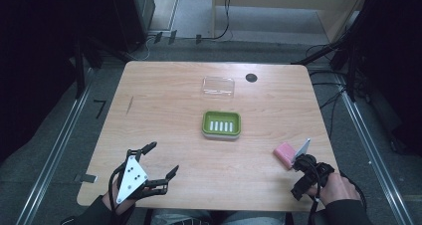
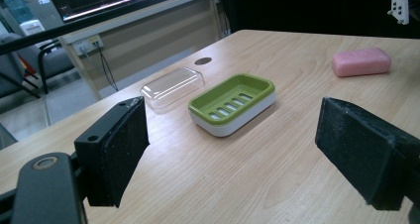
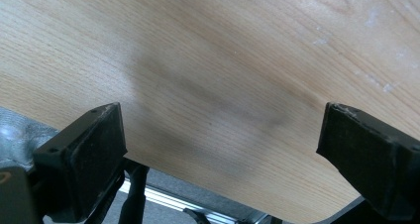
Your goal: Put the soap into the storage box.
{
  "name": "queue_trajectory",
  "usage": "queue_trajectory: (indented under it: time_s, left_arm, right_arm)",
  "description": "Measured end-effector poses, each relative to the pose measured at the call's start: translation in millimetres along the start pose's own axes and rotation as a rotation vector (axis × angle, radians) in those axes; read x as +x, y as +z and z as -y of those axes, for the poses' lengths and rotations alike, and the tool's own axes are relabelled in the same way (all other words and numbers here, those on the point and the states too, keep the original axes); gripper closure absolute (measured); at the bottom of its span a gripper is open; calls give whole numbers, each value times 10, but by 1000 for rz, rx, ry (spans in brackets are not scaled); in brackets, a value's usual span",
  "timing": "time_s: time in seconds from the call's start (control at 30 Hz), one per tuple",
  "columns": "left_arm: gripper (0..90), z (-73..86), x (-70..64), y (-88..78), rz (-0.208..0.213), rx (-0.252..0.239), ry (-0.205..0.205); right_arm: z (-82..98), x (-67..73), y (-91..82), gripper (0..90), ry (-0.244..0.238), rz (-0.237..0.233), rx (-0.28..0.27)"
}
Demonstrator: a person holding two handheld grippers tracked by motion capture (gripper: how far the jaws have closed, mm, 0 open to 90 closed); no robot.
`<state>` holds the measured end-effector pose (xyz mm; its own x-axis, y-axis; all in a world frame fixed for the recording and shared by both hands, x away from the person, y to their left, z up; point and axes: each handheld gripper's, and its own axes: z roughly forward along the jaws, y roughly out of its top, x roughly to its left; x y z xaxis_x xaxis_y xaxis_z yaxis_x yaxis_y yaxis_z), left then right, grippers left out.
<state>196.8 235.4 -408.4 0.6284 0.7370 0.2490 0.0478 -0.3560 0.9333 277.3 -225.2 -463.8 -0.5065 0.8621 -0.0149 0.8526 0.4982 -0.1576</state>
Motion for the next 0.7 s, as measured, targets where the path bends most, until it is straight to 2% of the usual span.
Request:
queue_trajectory:
  time_s: [0.33,0.57,0.7]
  left_arm:
    - [136,0,-4,-11,-5,2,1]
    - [136,0,-6,-7,-3,5,6]
    - [136,-1,-5,-4,-3,5,5]
  right_arm:
    - [-29,23,-13,46,-25,13,-8]
    - [-67,30,-52,46,-68,38,-37]
    - [-81,18,-78,46,-73,47,-53]
